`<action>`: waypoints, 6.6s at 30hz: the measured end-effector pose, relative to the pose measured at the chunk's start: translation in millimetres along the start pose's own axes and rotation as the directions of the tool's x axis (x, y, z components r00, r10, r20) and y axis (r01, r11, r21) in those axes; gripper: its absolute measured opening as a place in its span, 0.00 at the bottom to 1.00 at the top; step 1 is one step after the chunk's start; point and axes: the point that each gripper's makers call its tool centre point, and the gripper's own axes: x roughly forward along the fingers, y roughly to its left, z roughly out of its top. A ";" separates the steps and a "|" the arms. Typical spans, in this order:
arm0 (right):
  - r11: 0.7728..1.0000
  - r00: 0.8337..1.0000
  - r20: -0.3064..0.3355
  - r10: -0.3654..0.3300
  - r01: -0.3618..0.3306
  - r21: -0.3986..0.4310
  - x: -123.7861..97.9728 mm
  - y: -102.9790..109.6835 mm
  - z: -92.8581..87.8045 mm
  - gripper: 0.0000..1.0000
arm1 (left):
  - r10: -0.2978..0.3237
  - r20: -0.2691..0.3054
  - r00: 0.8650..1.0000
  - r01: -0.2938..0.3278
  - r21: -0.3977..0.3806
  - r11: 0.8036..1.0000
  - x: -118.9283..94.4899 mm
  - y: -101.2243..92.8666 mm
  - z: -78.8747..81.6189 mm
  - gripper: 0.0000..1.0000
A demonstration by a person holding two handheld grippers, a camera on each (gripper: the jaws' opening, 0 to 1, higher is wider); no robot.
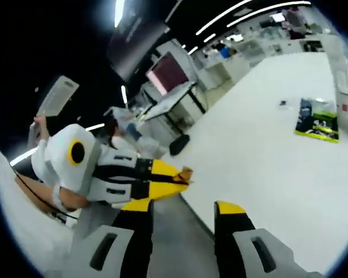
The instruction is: Arrange the skincare products in the storage area until every visible bottle or jar stands upright without overlapping.
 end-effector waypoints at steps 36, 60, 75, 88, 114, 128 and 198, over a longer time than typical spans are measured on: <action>0.962 0.980 0.017 0.196 -0.196 0.192 12.5 22.6 1.8 0.11 | -0.020 -0.035 0.999 0.021 0.039 0.999 3.1 -3.0 -6.0 0.00; 0.990 0.987 0.088 0.136 -0.133 -0.041 0.1 8.8 30.6 0.21 | -0.011 0.098 0.995 0.019 -0.082 0.996 -7.5 3.5 16.1 0.00; 0.947 0.988 -0.065 0.142 -0.155 -0.283 -0.3 17.3 22.6 0.16 | -0.087 0.110 0.990 0.083 0.032 0.996 -6.6 -16.6 18.9 0.01; 0.981 0.980 -0.080 0.182 -0.187 -0.051 8.1 13.6 21.5 0.16 | -0.071 0.054 0.996 0.061 0.167 0.984 -2.8 -17.9 11.1 0.00; 0.959 0.974 0.025 0.226 -0.227 0.170 7.7 5.3 20.3 0.12 | -0.054 0.054 0.997 0.036 0.288 0.957 -0.8 -16.8 12.4 0.00; 0.922 0.964 0.091 0.248 -0.264 0.284 6.5 3.4 22.9 0.12 | -0.049 0.062 0.997 0.026 0.316 0.948 -0.6 -15.9 14.3 0.00; 0.500 0.924 -0.342 0.170 -0.380 -0.778 -9.0 36.9 1.5 0.00 | -0.156 0.028 0.987 0.153 0.085 0.985 2.6 -31.1 5.1 0.03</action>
